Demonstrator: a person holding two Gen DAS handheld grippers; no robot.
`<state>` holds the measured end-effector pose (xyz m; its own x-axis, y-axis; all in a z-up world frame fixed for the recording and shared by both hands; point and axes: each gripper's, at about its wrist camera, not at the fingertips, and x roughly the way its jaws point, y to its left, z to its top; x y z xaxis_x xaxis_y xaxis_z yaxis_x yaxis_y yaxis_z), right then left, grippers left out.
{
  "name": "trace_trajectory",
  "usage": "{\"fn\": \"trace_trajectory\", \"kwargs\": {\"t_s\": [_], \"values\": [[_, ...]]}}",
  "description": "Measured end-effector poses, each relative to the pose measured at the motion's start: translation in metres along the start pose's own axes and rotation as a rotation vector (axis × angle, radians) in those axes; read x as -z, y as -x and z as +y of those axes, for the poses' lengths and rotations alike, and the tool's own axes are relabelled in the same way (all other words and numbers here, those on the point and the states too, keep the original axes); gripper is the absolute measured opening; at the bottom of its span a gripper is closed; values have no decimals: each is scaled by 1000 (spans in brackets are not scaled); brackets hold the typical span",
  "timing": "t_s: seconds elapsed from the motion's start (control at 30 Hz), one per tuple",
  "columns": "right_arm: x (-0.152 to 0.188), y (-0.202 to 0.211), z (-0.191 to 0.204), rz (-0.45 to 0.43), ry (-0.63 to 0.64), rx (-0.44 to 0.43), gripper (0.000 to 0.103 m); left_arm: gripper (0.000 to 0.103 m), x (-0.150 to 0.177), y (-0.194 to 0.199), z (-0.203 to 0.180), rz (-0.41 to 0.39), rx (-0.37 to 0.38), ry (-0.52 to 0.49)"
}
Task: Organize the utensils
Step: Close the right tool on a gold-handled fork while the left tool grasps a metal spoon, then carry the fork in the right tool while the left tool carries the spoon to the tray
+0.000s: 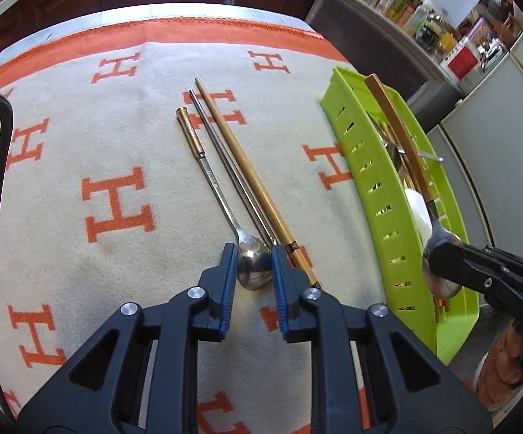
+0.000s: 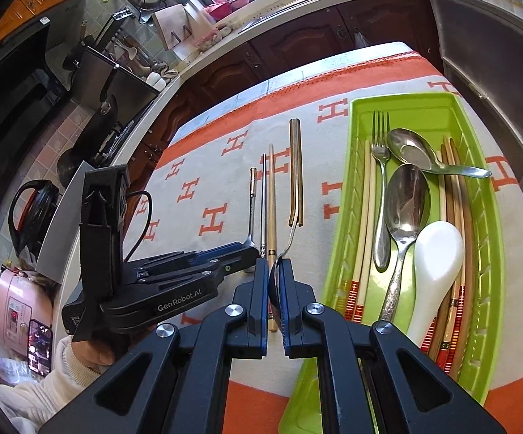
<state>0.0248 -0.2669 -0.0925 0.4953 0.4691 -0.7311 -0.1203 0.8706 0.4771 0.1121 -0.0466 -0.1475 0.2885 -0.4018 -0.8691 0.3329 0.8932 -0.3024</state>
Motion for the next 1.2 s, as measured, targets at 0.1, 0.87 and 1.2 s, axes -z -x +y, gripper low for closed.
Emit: {"fn": "trace_trajectory", "kwargs": {"t_s": [0.1, 0.87, 1.2], "values": [[1, -1, -3, -2, -8, 0, 5, 15, -4, 0, 0, 17, -7, 13], [6, 3, -7, -26, -28, -21, 5, 6, -6, -1, -23, -6, -88, -26], [4, 3, -7, -26, -21, -64, 5, 2, -1, 9, -12, -36, -76, 53]]}}
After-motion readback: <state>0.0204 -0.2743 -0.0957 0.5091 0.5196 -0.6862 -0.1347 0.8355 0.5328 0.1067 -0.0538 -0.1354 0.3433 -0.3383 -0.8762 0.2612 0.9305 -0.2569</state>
